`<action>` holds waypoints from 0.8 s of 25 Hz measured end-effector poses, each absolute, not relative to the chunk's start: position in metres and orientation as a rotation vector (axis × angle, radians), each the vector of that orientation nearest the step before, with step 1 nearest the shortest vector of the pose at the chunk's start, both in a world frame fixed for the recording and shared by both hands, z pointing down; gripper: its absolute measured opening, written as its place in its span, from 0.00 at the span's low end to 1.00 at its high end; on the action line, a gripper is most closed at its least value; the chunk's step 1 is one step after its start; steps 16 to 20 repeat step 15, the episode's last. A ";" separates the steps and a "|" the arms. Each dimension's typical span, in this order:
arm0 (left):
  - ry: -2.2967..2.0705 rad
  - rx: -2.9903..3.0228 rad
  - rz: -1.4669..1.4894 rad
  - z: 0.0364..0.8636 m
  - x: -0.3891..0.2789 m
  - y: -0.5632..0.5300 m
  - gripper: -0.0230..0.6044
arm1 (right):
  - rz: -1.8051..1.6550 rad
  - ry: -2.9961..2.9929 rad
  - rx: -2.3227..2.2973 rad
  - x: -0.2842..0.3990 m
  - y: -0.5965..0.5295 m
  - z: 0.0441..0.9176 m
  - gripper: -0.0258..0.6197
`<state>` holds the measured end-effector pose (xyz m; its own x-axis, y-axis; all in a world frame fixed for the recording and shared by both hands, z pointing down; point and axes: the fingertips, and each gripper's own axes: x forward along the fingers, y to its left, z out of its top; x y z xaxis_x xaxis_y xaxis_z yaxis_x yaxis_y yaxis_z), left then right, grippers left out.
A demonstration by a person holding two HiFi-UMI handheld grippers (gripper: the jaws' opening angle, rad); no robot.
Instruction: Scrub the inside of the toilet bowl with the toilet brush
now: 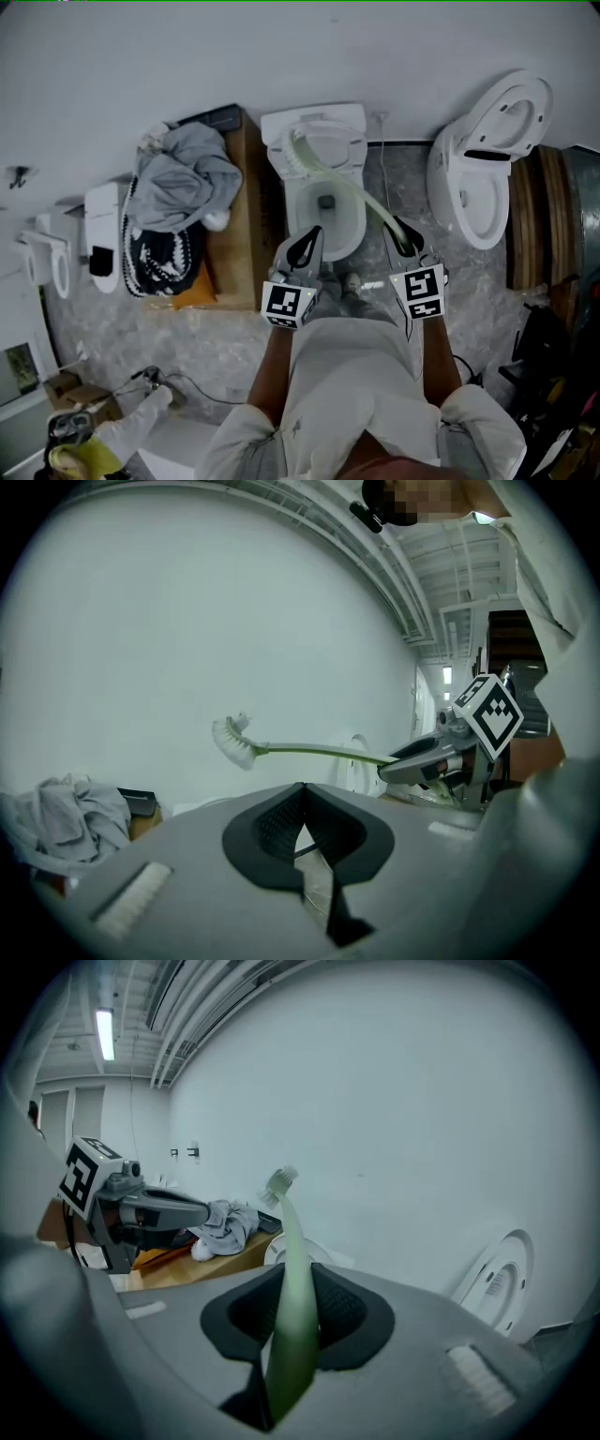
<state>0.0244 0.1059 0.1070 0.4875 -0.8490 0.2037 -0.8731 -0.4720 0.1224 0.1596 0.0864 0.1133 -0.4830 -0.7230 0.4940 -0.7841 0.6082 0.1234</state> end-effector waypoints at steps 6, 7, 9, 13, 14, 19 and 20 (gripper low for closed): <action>-1.505 2.527 0.181 0.103 0.018 0.113 0.07 | 0.125 -2.362 1.204 0.155 0.091 0.102 0.16; -1.510 2.528 0.180 0.102 0.018 0.114 0.07 | 0.115 -2.364 1.204 0.155 0.091 0.100 0.16; -1.518 2.531 0.176 0.100 0.017 0.115 0.07 | 0.096 -2.370 1.202 0.155 0.091 0.096 0.16; -1.532 2.536 0.168 0.095 0.022 0.114 0.07 | 0.070 -2.380 1.193 0.159 0.090 0.090 0.16; -1.535 2.536 0.166 0.094 0.023 0.115 0.07 | 0.065 -2.381 1.191 0.160 0.090 0.089 0.16; -1.537 2.536 0.164 0.093 0.025 0.115 0.07 | 0.060 -2.381 1.189 0.162 0.090 0.088 0.16; -1.537 2.536 0.164 0.093 0.025 0.115 0.07 | 0.060 -2.381 1.189 0.162 0.090 0.088 0.16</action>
